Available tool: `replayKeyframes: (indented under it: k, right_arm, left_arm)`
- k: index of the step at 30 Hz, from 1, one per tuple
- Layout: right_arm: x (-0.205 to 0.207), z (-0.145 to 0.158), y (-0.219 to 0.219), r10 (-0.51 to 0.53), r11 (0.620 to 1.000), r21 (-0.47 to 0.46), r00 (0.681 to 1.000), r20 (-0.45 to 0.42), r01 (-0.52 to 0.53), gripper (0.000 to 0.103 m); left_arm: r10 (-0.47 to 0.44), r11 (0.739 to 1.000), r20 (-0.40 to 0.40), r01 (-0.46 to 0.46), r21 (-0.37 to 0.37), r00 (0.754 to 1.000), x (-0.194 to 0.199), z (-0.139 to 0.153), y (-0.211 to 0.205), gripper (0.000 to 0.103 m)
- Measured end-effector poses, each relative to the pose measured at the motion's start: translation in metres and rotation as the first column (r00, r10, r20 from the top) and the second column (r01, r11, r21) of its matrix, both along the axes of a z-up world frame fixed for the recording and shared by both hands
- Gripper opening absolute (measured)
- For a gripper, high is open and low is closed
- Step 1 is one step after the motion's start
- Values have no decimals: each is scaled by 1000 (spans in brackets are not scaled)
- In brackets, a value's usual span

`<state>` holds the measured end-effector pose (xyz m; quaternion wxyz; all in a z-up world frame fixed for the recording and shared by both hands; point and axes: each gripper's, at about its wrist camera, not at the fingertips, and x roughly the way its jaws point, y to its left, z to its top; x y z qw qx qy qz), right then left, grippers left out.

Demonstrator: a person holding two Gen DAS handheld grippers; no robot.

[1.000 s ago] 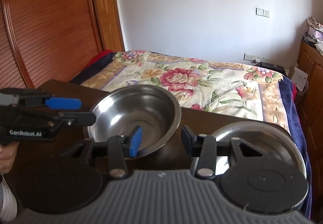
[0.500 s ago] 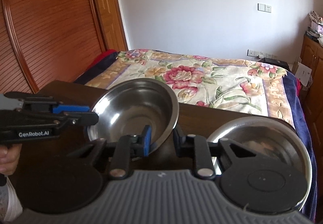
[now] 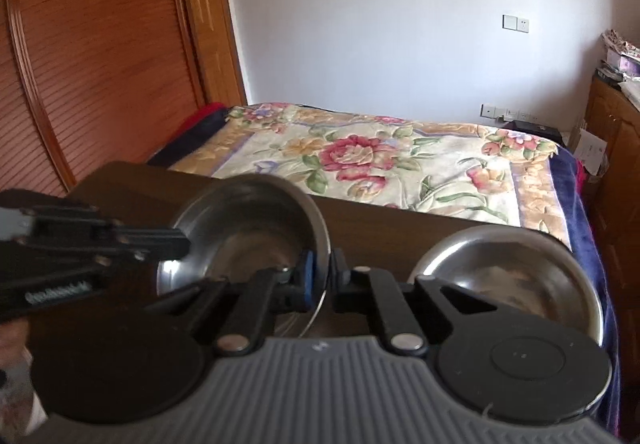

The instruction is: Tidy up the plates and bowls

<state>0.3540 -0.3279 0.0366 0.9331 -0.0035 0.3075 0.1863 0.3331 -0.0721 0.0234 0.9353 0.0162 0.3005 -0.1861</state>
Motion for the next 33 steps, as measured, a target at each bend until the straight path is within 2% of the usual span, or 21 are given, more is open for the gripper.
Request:
replayKeyframes:
  k: [1,2,6,10,14,23,33]
  right_arm:
    - [3,-1,-5,-14,1000,16,1000,-11,14,9]
    - [5,-2,-8,-23,1000,18,1000,-13,23,9]
    - [7,-7,-9,-29,999,16,999,-18,29,10]
    - [7,-8,-7,-27,999,21,999,-18,27,10]
    - [6,-9,-6,-19,1000,23,1000,-21,20,10]
    - [5,-9,-13,-27,998,62,999,-37,29,11]
    - [-16,16,-17,-27,995,93,1000,15,25,11]
  left_arm:
    - [5,1000,-14,-5,0,1000,3,-3,3,62]
    - [5,1000,-22,-5,-1,1000,3,-5,2,69]
    - [-33,999,-72,31,-30,997,8,-12,-2,69]
    - [-73,996,-102,68,-49,992,8,-18,-10,53]
    - [-53,997,-107,46,-66,993,7,-17,-9,48]
    - [-48,996,-66,43,-77,997,-5,0,-6,43]
    - [-60,995,5,60,-84,998,-37,29,-8,43]
